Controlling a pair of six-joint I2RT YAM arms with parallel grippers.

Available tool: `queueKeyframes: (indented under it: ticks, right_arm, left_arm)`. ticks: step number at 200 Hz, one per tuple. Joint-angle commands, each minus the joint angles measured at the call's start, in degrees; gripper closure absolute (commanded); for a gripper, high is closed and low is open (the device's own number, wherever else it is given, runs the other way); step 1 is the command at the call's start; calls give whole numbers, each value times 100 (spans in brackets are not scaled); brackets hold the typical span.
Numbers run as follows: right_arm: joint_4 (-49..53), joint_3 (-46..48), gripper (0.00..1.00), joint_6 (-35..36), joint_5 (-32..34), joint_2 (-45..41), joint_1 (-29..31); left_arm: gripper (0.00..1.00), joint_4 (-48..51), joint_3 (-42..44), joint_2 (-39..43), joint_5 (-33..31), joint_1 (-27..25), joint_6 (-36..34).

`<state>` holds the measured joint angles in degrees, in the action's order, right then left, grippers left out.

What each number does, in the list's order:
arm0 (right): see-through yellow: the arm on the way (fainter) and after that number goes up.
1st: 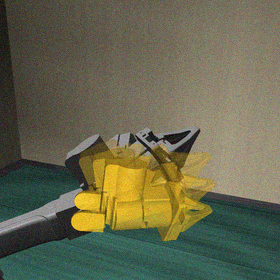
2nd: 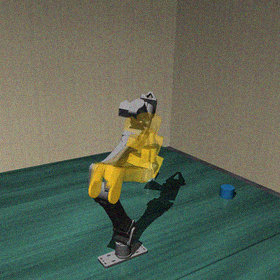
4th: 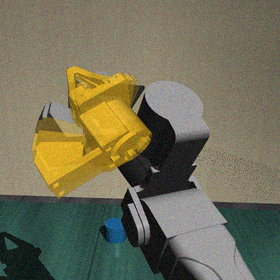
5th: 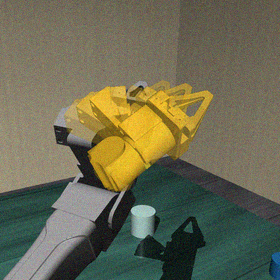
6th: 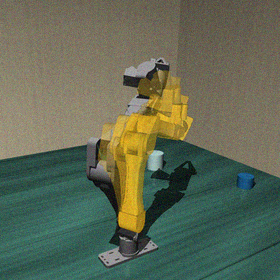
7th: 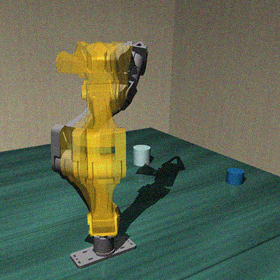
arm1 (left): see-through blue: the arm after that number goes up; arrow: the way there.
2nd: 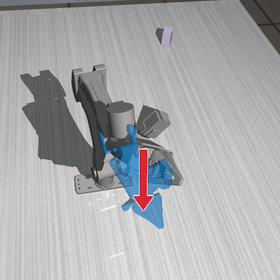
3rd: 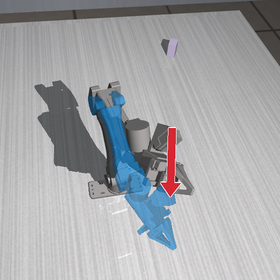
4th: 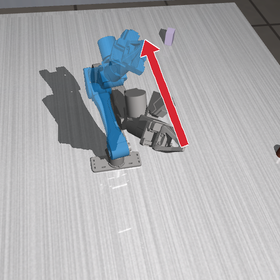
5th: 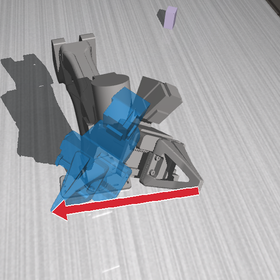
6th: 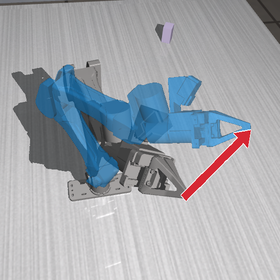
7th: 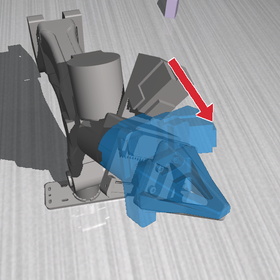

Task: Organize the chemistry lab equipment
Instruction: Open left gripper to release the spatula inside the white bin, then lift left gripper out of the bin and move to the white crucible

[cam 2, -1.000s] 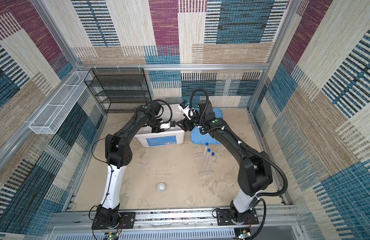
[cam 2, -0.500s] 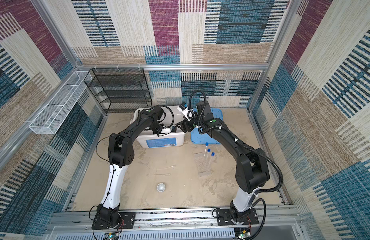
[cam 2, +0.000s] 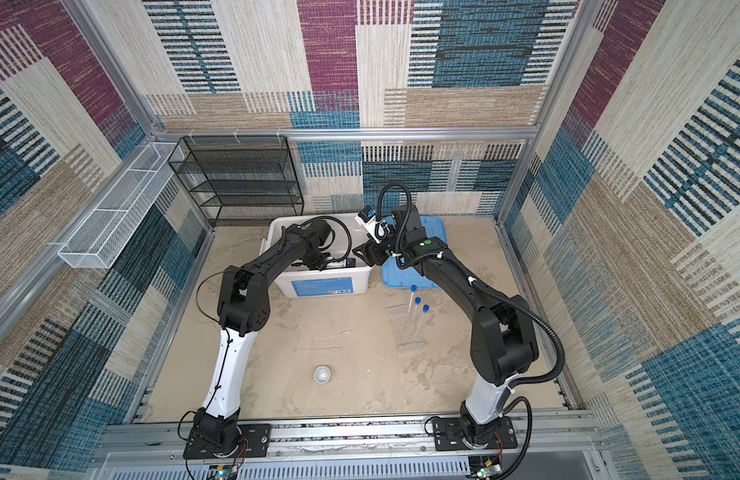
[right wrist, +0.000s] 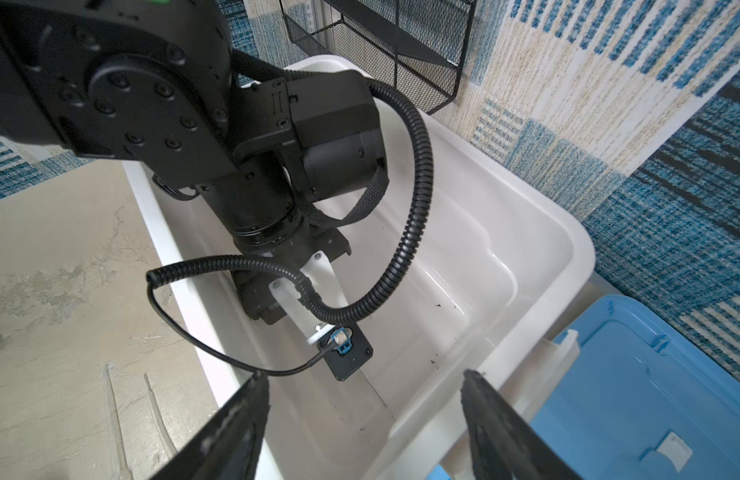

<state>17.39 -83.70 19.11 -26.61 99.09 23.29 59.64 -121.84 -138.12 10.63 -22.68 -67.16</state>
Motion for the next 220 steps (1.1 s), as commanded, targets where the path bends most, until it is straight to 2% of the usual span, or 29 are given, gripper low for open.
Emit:
queueKeyframes:
  ticks: [1, 28, 94, 114, 145, 170, 200, 206, 220]
  right_arm:
    - [-172, 16, 25, 57, 60, -4, 9]
    - [-173, 46, 25, 75, 37, -10, 9]
    - [-218, 141, 25, 155, 306, -156, 7]
    - [-265, 174, 25, 146, 278, -220, 2]
    - [-419, 267, 25, 110, 260, -364, 1]
    - [-428, 266, 25, 119, 321, -433, -8]
    - [-647, 390, 24, 3, 221, -658, -16]
    - [-699, 429, 24, -25, 195, -720, -17]
    - [-816, 512, 23, -89, 185, -860, -17]
  left_arm:
    - [80, -94, 15, 152, -44, -8, 94]
    - [63, -102, -72, 218, -24, -4, 128]
    - [48, -104, -120, 336, -149, 9, 101]
    - [40, -98, -234, 339, -166, 28, 169]
    - [35, -101, -310, 492, -53, 44, 252]
    - [9, -103, -332, 685, -18, 44, 299]
    - [7, -108, -415, 904, -80, 53, 355]
    - [2, -110, -419, 954, -79, 53, 370]
    - [1, -161, -442, 1085, -78, 53, 433]
